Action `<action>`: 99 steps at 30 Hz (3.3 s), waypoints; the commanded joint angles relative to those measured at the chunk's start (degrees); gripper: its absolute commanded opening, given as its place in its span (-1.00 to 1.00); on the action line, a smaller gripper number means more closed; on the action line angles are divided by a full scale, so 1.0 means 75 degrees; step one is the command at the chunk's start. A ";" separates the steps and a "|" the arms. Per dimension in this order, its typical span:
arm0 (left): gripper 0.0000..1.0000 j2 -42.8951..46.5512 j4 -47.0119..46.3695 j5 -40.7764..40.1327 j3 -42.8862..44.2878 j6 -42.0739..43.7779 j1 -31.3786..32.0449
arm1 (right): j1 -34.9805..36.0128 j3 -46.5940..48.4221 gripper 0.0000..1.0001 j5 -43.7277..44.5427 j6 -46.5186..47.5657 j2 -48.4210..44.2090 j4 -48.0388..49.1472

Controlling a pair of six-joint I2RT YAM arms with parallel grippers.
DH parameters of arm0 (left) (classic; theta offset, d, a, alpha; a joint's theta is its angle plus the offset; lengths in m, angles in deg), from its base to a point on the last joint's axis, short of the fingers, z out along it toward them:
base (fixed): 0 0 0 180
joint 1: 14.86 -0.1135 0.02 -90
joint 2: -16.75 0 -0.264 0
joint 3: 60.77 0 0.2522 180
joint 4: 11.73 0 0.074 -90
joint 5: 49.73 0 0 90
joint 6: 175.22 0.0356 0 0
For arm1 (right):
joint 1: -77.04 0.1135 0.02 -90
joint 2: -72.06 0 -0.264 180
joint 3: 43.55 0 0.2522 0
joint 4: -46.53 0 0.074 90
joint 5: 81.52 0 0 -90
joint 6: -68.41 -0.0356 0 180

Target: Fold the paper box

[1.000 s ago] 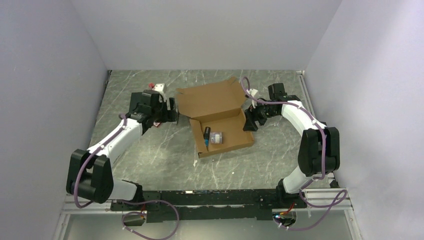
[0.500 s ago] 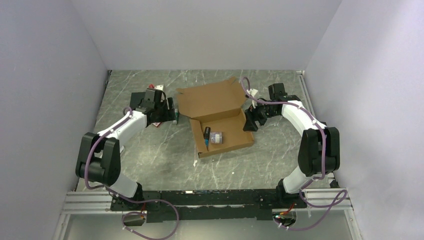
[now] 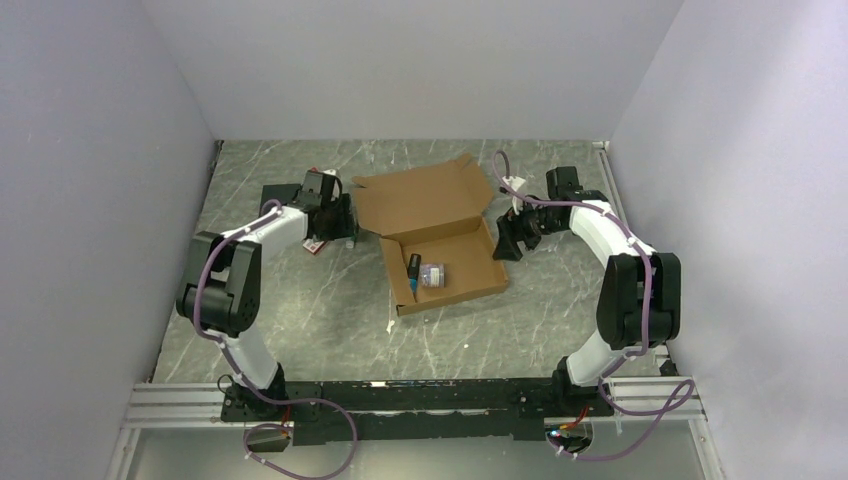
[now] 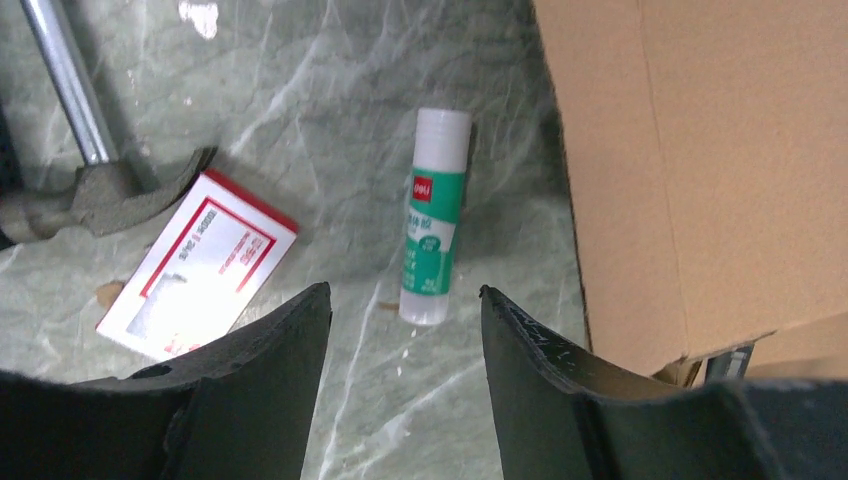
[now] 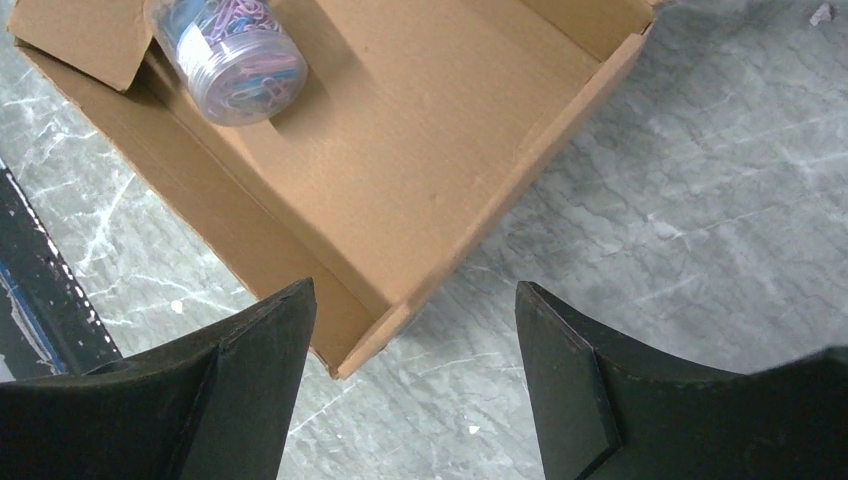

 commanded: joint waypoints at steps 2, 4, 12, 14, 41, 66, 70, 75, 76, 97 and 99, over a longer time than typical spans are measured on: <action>0.22 -0.0347 -0.0270 0.0101 0.0556 -0.0006 0.0091 | -0.0067 0.0159 0.53 -0.0172 0.0152 -0.0132 0.0069; 0.22 -0.0462 -0.0176 0.0029 0.0634 0.0034 0.0186 | -0.0062 0.0165 0.54 -0.0183 0.0156 -0.0157 0.0066; 0.01 -0.0940 0.0143 -0.0937 0.0908 0.0159 0.0403 | -0.0072 0.0172 0.53 -0.0224 0.0167 -0.0167 0.0055; -0.04 -0.1000 0.0184 -0.1049 0.0964 0.0203 0.0449 | -0.0072 0.0176 0.54 -0.0229 0.0167 -0.0172 0.0049; -0.98 0.0520 0.0167 -0.1274 -0.0139 0.0237 0.0551 | -0.0072 0.0183 0.55 -0.0282 0.0191 -0.0263 0.0008; -1.00 0.3721 -0.1512 0.2013 -0.1615 0.1154 0.1700 | -0.0067 0.0186 0.55 -0.0348 0.0249 -0.0355 -0.0027; -1.00 0.3112 -0.1248 0.1467 -0.1061 0.1498 0.2423 | -0.0072 0.0178 0.55 -0.0359 0.0249 -0.0348 -0.0027; -0.97 0.2049 -0.1052 0.1232 -0.0248 0.1780 0.3011 | -0.0072 0.0187 0.55 -0.0362 0.0273 -0.0334 -0.0050; -0.94 0.1791 -0.0978 0.1189 -0.0035 0.1931 0.3131 | -0.0072 0.0187 0.55 -0.0363 0.0279 -0.0343 -0.0051; -0.06 -0.0335 0.0029 0.0033 0.2102 0.2651 0.3926 | -0.0066 0.0188 0.55 -0.0371 0.0331 -0.0431 -0.0086; 0.01 0.0016 0.0032 -0.0393 0.1846 0.2457 0.3934 | -0.0069 0.0188 0.55 -0.0384 0.0332 -0.0448 -0.0086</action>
